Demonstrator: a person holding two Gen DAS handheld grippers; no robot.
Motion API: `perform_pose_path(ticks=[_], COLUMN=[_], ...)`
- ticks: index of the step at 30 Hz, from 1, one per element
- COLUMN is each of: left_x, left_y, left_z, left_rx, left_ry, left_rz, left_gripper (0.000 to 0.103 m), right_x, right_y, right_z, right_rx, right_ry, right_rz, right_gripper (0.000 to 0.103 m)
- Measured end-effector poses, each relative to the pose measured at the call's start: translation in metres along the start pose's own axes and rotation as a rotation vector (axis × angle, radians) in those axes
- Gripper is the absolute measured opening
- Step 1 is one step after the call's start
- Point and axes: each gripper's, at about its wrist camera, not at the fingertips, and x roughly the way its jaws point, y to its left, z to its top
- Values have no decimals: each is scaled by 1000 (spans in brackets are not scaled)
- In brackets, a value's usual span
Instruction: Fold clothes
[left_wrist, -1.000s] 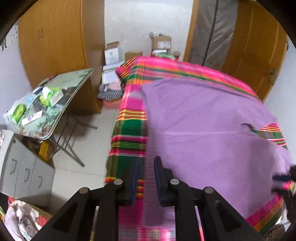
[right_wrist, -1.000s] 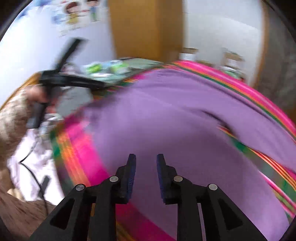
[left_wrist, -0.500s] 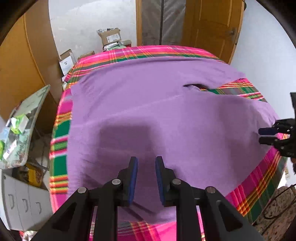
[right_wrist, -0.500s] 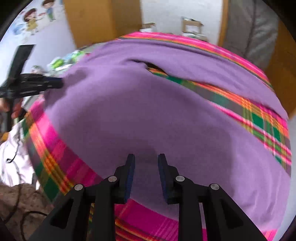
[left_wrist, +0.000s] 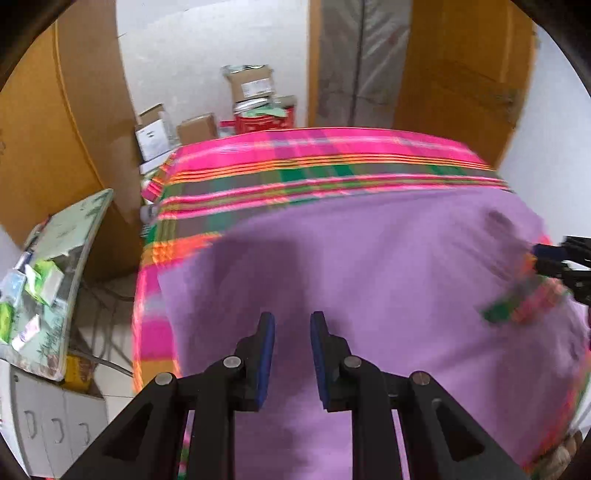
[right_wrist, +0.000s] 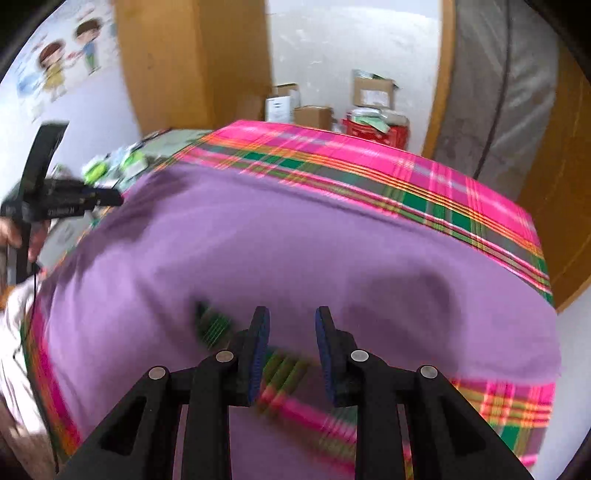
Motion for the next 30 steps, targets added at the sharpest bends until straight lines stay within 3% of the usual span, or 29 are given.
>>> perform_pose_path(ticks=[4, 13, 30], left_x=[34, 77, 116], left_y=[13, 26, 48], left_z=[18, 41, 86], left_rx=[-47, -69, -107], left_ry=[30, 45, 17], left_rz=[-11, 32, 68], left_gripper=[20, 20, 21], right_x=[37, 101, 136], right_y=[-19, -39, -47], right_z=[27, 55, 97], right_rx=[17, 16, -31], right_ry=[32, 91, 85], right_rz=[-21, -36, -56], right_gripper=[27, 27, 29])
